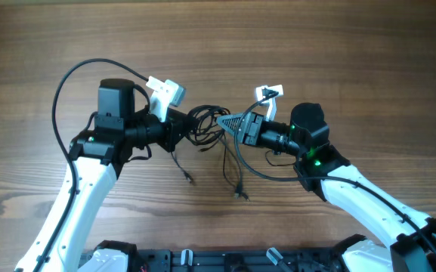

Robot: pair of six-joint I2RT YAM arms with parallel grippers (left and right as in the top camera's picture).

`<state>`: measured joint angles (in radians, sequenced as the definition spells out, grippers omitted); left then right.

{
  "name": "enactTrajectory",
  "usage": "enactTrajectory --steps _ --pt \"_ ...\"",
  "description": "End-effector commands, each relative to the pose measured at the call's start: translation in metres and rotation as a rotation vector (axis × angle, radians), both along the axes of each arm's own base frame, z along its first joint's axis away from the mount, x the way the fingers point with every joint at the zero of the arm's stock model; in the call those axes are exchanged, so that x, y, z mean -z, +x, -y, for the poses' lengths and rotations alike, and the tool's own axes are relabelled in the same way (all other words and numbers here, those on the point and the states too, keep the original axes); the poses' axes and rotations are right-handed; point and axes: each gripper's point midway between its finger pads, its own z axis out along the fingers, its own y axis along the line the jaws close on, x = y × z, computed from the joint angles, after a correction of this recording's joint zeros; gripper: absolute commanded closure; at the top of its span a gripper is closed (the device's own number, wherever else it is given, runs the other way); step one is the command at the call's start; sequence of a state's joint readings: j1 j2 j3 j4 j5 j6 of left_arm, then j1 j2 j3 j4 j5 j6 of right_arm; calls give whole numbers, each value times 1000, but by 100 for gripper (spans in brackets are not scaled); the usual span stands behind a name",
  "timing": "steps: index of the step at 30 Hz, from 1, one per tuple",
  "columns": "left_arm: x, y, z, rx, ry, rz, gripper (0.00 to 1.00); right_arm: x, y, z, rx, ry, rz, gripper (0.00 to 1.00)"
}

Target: Untangle cables

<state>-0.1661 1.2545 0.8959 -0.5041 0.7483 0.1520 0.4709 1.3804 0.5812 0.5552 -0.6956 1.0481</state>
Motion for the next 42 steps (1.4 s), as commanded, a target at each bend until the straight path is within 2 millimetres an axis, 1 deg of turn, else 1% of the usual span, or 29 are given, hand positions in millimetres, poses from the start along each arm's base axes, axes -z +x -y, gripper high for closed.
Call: enactTrajectory --steps 1,4,5,6,7,8,11,13,14,17,18,20,21,23,24,25,27,30,31,33,34,35,36,37,38,39,40,41,42 --pt "-14 -16 22 96 -46 25 96 2 -1 -2 -2 21 -52 65" --pt "-15 -33 46 203 -38 55 96 4 4 0 27 13 -53 71" --pt "-16 -37 54 229 -41 67 96 7 7 1 45 6 -59 79" --pt "-17 -38 57 239 -43 75 96 9 8 1 48 3 -61 92" --pt "-18 -37 58 239 -45 83 96 9 9 2 52 2 -57 96" --pt "-17 -35 55 225 -36 85 96 8 10 3 56 2 -54 95" --pt "-6 -16 31 96 32 59 96 8 22 18 102 4 -55 96" --pt "7 2 -2 -76 103 -2 96 7 33 36 128 16 -61 96" --pt "15 12 -27 -195 144 -41 96 6 35 44 124 24 -64 96" --pt "21 25 -66 -363 165 -90 96 4 44 65 146 40 -69 96" --pt "21 27 -72 -381 165 -91 96 4 46 72 156 43 -69 96" --pt "21 32 -91 -445 160 -101 96 0 54 94 182 60 -66 96" --pt "23 35 -102 -512 158 -125 96 -1 57 104 191 67 -66 96" --pt "28 41 -134 -717 154 -193 96 -3 60 124 208 81 -66 96" --pt "29 42 -146 -800 143 -220 96 -3 63 138 228 81 -54 95" --pt "30 43 -157 -865 128 -241 96 -4 65 146 241 79 -45 96" --pt "30 43 -170 -958 91 -279 96 -4 70 164 285 83 -45 96" --pt "32 42 -198 -1179 1 -360 96 -4 78 195 370 85 -42 95" --pt "32 41 -204 -1234 -38 -386 96 -4 79 202 389 85 -41 96" --pt "32 41 -210 -1312 -107 -430 96 -3 80 209 404 81 -38 96" --pt "32 41 -210 -1336 -138 -447 96 -3 80 208 398 69 -22 96" --pt "29 44 -200 -1287 -163 -451 96 -3 77 203 370 60 -3 96" --pt "23 49 -185 -1177 -174 -426 96 -3 74 197 337 47 18 89" --pt "14 54 -164 -1016 -176 -371 96 -2 71 191 306 34 36 82" --pt "-2 56 -130 -763 -182 -272 96 2 68 182 276 17 41 75" --pt "-18 48 -93 -487 -197 -163 96 6 64 174 250 4 39 69" --pt "-29 37 -70 -310 -212 -90 96 10 60 165 220 -10 40 64" --pt "-39 23 -47 -146 -236 -24 92 13 57 156 188 -21 45 55" --pt "-45 11 -29 -8 -243 48 85 14 53 148 163 -29 52 48"
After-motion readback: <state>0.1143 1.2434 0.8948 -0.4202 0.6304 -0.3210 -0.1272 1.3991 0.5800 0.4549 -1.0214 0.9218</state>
